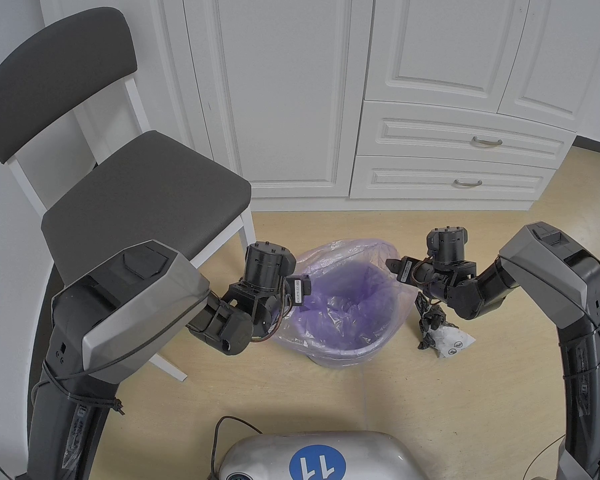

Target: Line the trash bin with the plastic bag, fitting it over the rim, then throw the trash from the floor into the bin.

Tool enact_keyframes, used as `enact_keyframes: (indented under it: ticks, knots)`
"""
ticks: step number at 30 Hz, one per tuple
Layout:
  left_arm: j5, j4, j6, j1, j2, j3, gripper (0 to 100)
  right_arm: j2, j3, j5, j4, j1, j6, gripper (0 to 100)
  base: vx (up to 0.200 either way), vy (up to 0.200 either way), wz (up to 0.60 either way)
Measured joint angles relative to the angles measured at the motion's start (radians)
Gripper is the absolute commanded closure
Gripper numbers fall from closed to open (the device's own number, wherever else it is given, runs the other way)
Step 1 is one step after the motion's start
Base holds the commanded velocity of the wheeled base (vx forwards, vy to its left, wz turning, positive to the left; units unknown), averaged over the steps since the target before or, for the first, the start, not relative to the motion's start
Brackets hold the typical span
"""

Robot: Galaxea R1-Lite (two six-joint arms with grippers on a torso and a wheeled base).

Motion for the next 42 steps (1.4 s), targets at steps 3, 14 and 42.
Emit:
enact_keyframes:
  ticks: [3,14,42]
  knots:
    - [0.01,0.002,-0.023,0.019,0.026,-0.05,0,0.025,-0.031,-0.011,-0.001,-0.001,0.025,0,0.0,0.0,0.0]
    - [0.041,0.007,-0.08,0.07,0.121,-0.197,0,0.138,-0.213,-0.109,-0.003,0.002,0.139,0,0.0,0.0,0.0]
    - [0.044,0.312,-0.225,0.101,0.288,-0.517,0,0.284,-0.401,-0.118,0.04,-0.003,0.199,0,0.0,0.0,0.0]
